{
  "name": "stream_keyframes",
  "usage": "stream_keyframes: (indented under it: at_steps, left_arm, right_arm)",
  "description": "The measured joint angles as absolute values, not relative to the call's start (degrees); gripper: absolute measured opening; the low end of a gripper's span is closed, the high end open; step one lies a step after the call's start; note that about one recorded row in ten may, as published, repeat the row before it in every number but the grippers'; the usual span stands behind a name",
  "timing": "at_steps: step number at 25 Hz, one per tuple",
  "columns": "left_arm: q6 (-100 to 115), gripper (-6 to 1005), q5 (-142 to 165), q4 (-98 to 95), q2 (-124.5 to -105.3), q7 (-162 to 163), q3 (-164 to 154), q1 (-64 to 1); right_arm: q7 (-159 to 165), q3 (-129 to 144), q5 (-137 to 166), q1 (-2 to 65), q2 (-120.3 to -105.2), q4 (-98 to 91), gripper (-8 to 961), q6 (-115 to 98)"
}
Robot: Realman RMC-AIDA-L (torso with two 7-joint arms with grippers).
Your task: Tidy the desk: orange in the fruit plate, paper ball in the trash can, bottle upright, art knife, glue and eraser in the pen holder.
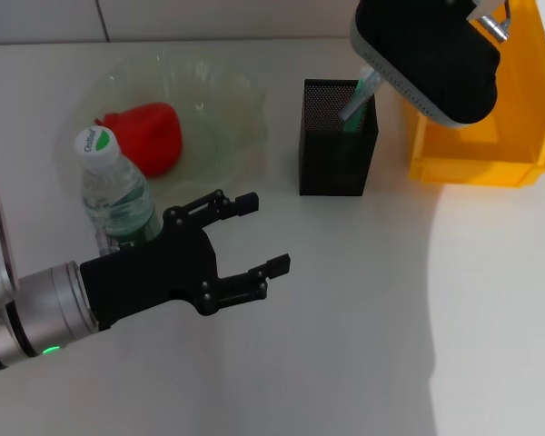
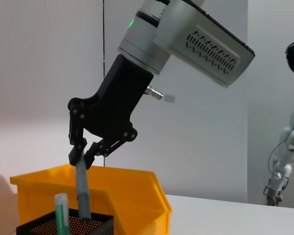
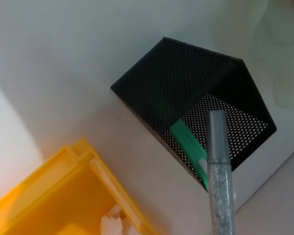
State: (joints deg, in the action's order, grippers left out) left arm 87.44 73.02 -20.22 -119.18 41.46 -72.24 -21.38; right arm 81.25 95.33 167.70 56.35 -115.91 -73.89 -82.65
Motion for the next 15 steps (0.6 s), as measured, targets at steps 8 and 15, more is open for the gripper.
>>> stream_keyframes:
  at_steps: [8,15]
  left_arm:
    - [87.66,802,73.02,-20.22,-119.18,41.39,-72.25,-21.08]
    - [87.73,802,73.04,-20.21,-119.18,41.31,-72.24,-21.00]
  right_arm:
    - [82.70,98.37,167.71,58.23,-115.53,-71.28,143,-82.46]
    - [83.26,99.01,167.78,58.74,-115.29,-70.30,144,-81.51]
